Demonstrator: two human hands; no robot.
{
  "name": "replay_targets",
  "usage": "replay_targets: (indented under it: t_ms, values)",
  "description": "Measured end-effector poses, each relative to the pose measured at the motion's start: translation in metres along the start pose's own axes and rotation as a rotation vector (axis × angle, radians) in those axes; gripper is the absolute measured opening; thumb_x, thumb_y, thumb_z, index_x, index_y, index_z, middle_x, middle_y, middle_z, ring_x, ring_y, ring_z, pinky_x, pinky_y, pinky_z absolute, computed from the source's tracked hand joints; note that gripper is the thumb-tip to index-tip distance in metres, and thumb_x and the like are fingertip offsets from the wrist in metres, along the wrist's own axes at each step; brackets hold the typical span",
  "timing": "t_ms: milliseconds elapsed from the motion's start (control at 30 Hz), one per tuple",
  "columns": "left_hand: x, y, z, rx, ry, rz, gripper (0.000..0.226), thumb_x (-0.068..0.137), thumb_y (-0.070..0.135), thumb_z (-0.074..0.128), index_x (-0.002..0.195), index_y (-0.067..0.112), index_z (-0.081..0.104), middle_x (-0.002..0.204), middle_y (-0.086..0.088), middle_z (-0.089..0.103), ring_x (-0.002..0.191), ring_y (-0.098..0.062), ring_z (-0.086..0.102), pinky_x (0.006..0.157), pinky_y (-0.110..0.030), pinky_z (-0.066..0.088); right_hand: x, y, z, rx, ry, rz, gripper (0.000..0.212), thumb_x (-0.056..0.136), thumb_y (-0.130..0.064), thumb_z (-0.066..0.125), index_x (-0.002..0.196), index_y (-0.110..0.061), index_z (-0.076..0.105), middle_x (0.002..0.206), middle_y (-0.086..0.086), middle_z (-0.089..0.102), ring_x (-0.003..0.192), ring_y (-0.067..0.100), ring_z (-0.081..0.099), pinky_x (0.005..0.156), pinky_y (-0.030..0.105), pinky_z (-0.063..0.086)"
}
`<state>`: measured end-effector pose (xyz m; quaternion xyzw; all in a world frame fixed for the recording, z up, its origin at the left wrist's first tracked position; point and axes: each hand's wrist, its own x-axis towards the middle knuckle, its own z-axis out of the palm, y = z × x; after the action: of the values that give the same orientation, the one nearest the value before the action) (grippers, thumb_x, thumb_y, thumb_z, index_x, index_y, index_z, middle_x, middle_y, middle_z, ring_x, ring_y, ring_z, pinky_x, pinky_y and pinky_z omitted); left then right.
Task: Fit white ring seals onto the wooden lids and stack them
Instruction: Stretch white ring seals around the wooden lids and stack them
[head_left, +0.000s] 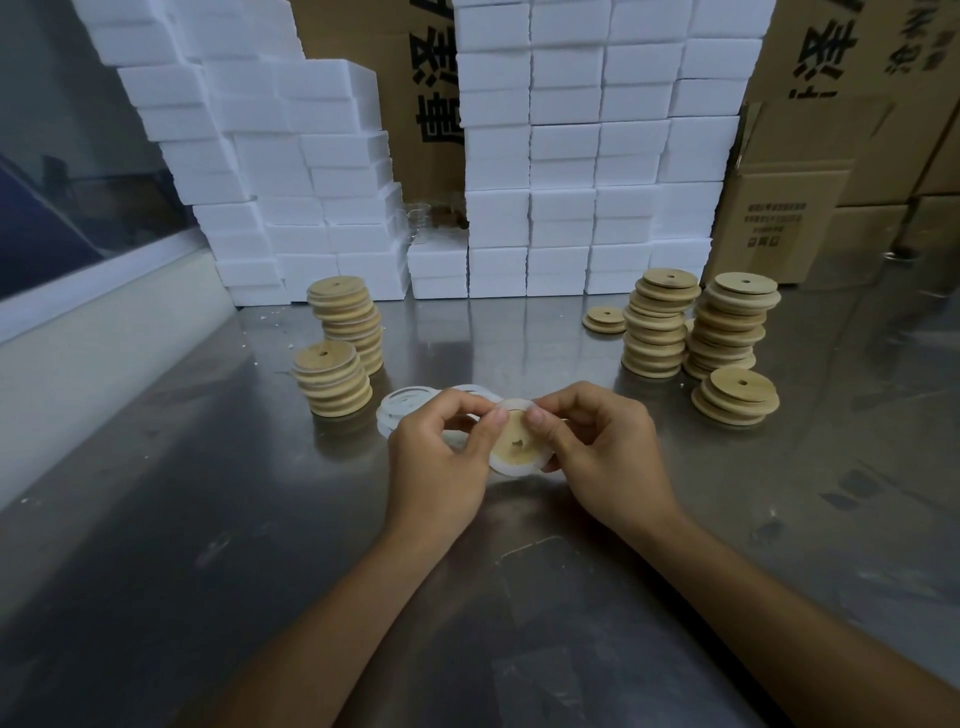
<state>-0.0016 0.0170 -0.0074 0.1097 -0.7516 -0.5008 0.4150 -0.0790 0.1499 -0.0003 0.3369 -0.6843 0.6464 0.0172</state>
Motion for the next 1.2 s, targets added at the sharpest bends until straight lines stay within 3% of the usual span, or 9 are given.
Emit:
replay_targets:
  t_ms: [100,233,567,833,1200]
  values:
    - [0.000,0.001,0.000,-0.005,0.001,0.002,0.012,0.086,0.017,0.073,0.077,0.024,0.069,0.077,0.012,0.069,0.076,-0.011,0.067,0.063,-0.039,0.059,-0.001,-0.001,0.001,-0.039,0.022,-0.030,0.004,0.088,-0.012,0.072,0.086,-0.009,0.072,0.078,-0.001,0.074,0.072,0.014,0.072,0.059,0.033,0.060]
    - [0.002,0.002,-0.002,0.050,0.009,0.059,0.015,0.084,0.009,0.073,0.076,0.021,0.070,0.075,0.011,0.070,0.076,-0.006,0.066,0.066,-0.014,0.050,-0.001,-0.002,-0.001,-0.091,-0.006,-0.045,0.003,0.087,-0.014,0.072,0.085,-0.012,0.073,0.079,-0.006,0.074,0.076,0.007,0.072,0.070,0.031,0.060]
    - [0.011,0.004,-0.014,0.038,-0.088,-0.021,0.020,0.081,0.007,0.076,0.076,0.026,0.072,0.078,0.013,0.073,0.077,-0.006,0.069,0.070,-0.015,0.053,0.004,-0.004,-0.005,-0.007,-0.081,0.053,0.008,0.084,-0.008,0.074,0.078,-0.013,0.070,0.087,0.004,0.077,0.082,0.016,0.074,0.074,0.040,0.062]
    - [0.019,0.003,-0.028,-0.101,-0.171,-0.199,0.017,0.079,0.003,0.077,0.075,0.019,0.075,0.087,-0.007,0.077,0.083,-0.023,0.074,0.080,-0.039,0.059,0.010,-0.005,-0.006,0.101,-0.124,0.142,0.008,0.080,-0.002,0.075,0.082,0.004,0.071,0.082,0.006,0.077,0.074,0.015,0.074,0.063,0.020,0.057]
    - [0.018,0.004,-0.030,-0.199,-0.191,-0.257,0.014,0.079,-0.003,0.074,0.075,0.010,0.071,0.089,-0.014,0.075,0.078,-0.014,0.072,0.071,-0.022,0.057,0.008,-0.007,-0.005,0.159,-0.126,0.175,0.009,0.081,-0.001,0.074,0.085,0.007,0.070,0.084,0.009,0.077,0.076,0.017,0.075,0.063,0.020,0.057]
